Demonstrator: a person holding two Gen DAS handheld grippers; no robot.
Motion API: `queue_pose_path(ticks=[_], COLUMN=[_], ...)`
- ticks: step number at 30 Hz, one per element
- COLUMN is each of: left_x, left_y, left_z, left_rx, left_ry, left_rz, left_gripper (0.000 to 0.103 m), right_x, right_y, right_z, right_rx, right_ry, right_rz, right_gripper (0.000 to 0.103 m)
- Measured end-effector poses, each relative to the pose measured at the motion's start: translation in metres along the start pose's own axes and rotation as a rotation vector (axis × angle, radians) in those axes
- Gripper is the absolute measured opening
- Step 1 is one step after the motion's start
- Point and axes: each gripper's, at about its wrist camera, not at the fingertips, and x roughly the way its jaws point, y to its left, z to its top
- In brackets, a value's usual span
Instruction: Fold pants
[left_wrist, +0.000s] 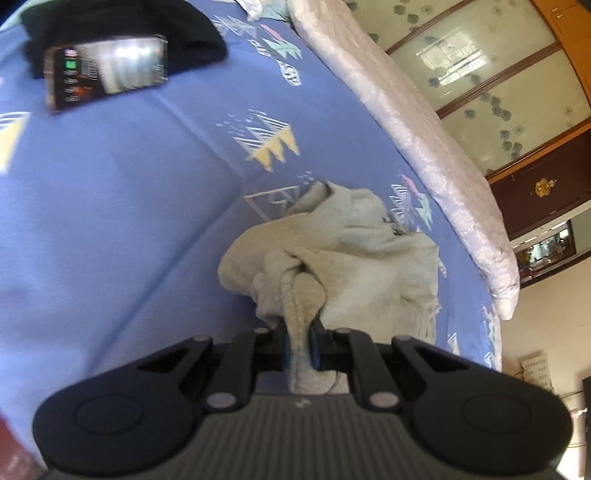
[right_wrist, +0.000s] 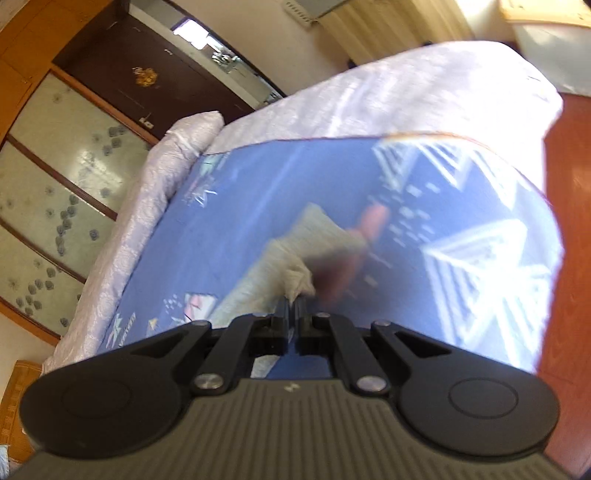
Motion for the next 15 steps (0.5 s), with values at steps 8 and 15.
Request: queue_pose_path(ticks=[8,15], left_x=[-0.003,-0.021], left_y=[0.024,0.018], left_z=[-0.026,0.021], left_rx=[0.057,0.097], left_ry=[0.048,-0.122], left_rz=[0.192,0.238], left_gripper=[0.037,0.045], right_x=[-0.019,-0.037], right_y=[0.000,0.048], right_z=[-0.006,0.012], right_rx=[-0.093,-0.176], right_ry=[-0.015,-0.146], right_rz=[-0.204,-0.168], right_gripper=[0.031,0.031])
